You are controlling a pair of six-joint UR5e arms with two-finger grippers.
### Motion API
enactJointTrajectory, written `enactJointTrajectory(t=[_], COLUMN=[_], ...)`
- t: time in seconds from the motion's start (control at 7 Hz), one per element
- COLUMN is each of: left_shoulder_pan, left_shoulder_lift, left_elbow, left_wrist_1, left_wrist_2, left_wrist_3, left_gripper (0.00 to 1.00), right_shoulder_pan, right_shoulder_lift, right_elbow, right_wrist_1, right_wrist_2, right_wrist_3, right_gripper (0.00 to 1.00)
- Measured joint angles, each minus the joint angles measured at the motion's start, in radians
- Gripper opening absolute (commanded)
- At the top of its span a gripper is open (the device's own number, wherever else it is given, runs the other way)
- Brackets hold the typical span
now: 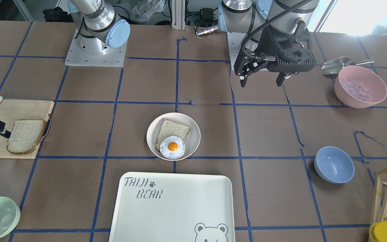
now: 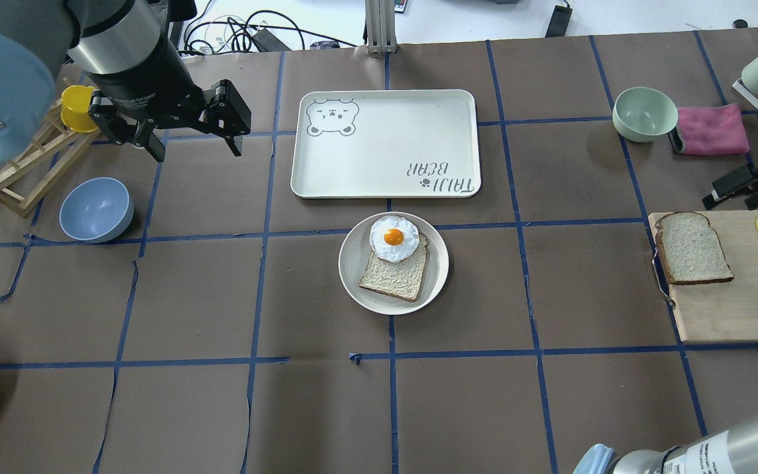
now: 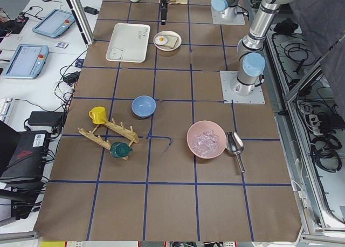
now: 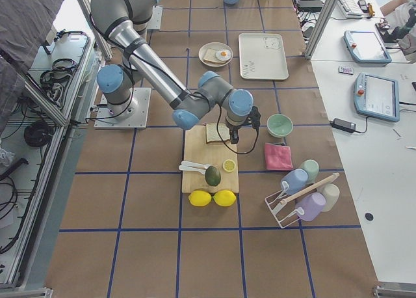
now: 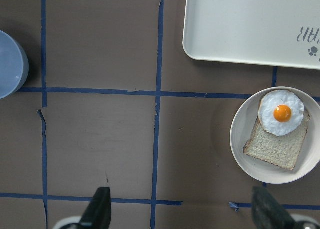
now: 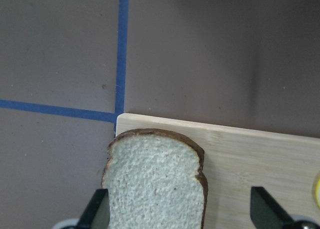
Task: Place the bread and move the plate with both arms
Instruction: 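Move the right gripper down to the bread slice on the wooden board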
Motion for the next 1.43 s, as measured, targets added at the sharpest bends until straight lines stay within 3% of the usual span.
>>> enactJointTrajectory(t=[0.57, 1.0, 1.29, 1.43], left_shoulder_pan=[-0.001, 0.001, 0.000, 0.000], left_shoulder_lift=[0.001, 0.001, 0.001, 0.001], left_elbow=[-0.001, -0.001, -0.001, -0.001], left_wrist_1=[0.000, 0.000, 0.000, 0.000], left_wrist_2=[0.000, 0.000, 0.000, 0.000], left_wrist_3=[0.000, 0.000, 0.000, 0.000], left_gripper=[1.00, 1.00, 1.00, 1.00], right_shoulder_pan=[-0.003, -0.003, -0.003, -0.003], right_shoulder_lift=[0.035, 0.036, 0.036, 0.037], right_elbow=[0.061, 0.076, 0.084, 0.086], right_wrist_1=[-0.024, -0.025, -0.025, -0.026], right_wrist_2=[-0.020, -0.079, -0.088, -0.089], right_wrist_3=[0.005, 0.004, 0.005, 0.006], right_gripper=[0.99, 0.89, 0.76, 0.63])
